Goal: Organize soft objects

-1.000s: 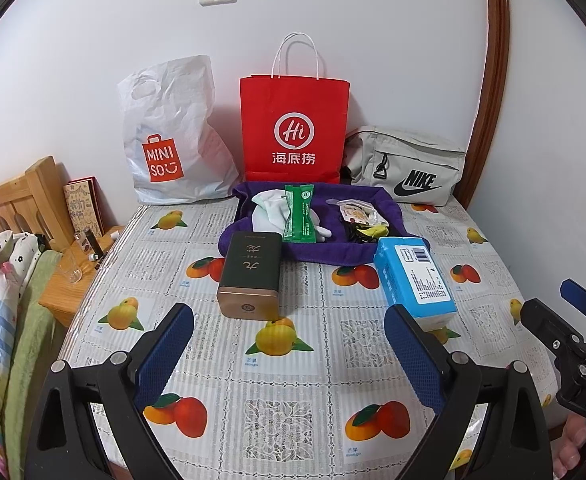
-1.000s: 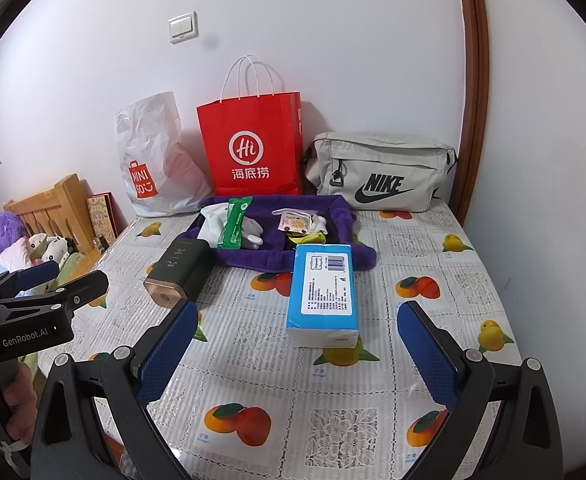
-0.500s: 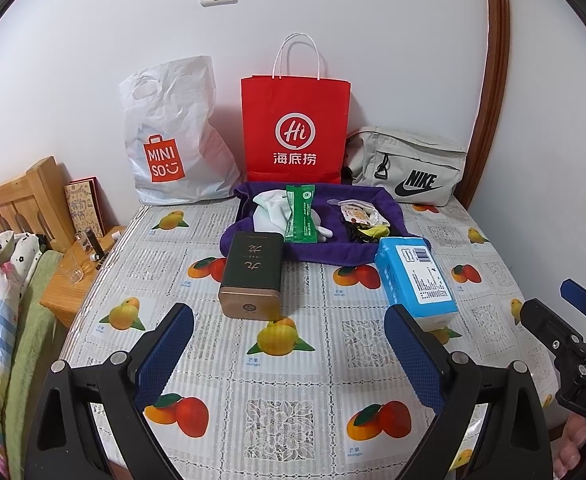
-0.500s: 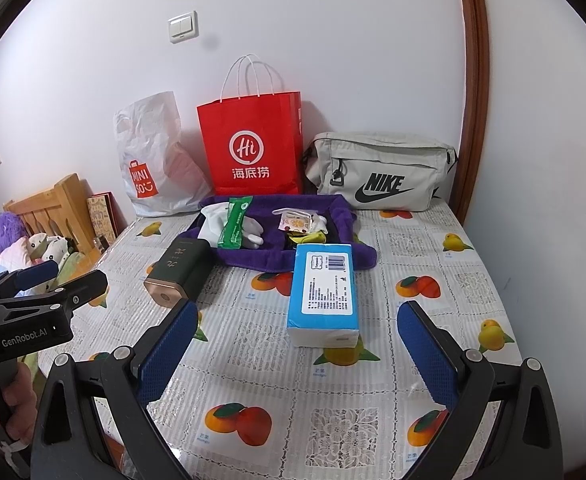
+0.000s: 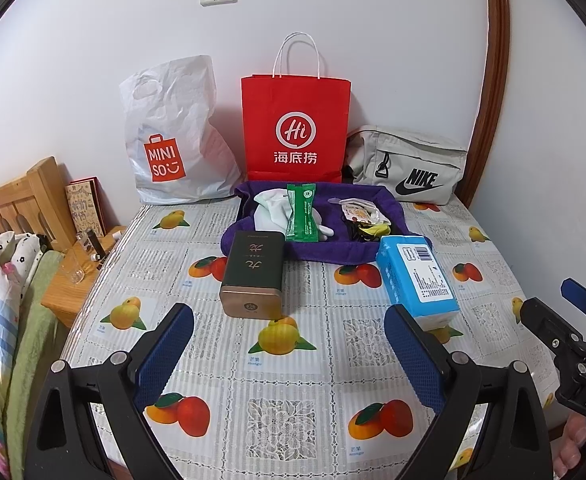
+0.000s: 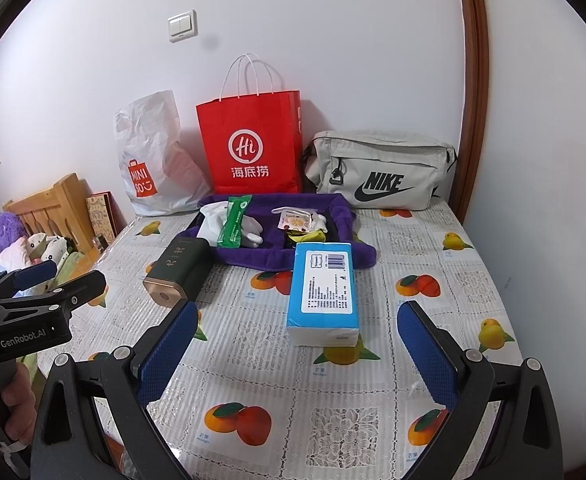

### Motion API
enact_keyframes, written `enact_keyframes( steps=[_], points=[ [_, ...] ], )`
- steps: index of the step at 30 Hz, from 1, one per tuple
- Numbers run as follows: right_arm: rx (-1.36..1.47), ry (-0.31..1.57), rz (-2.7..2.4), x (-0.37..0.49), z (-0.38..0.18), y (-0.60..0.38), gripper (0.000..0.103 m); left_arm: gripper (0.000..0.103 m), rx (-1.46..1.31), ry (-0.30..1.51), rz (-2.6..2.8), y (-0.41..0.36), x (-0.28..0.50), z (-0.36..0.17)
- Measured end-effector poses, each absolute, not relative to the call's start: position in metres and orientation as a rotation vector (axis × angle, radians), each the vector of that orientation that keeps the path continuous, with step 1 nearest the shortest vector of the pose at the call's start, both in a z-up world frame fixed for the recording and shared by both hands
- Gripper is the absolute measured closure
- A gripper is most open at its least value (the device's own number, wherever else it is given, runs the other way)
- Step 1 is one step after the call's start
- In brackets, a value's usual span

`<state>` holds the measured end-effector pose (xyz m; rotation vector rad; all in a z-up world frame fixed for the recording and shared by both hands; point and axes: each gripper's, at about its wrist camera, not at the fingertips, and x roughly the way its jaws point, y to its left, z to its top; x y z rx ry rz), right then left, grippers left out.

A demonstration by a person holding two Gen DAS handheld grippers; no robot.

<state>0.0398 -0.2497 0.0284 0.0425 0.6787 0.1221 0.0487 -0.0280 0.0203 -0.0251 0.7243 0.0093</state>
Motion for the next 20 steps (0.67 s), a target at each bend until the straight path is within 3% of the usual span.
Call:
enact_keyframes(
  steps=[20],
  points=[
    [0.051, 0.686, 0.123, 0.0408, 0.0233, -0.2482, 0.004, 0.006, -0.028, 0.724, -0.003, -0.0268, 0.0492, 0.0188]
  ],
)
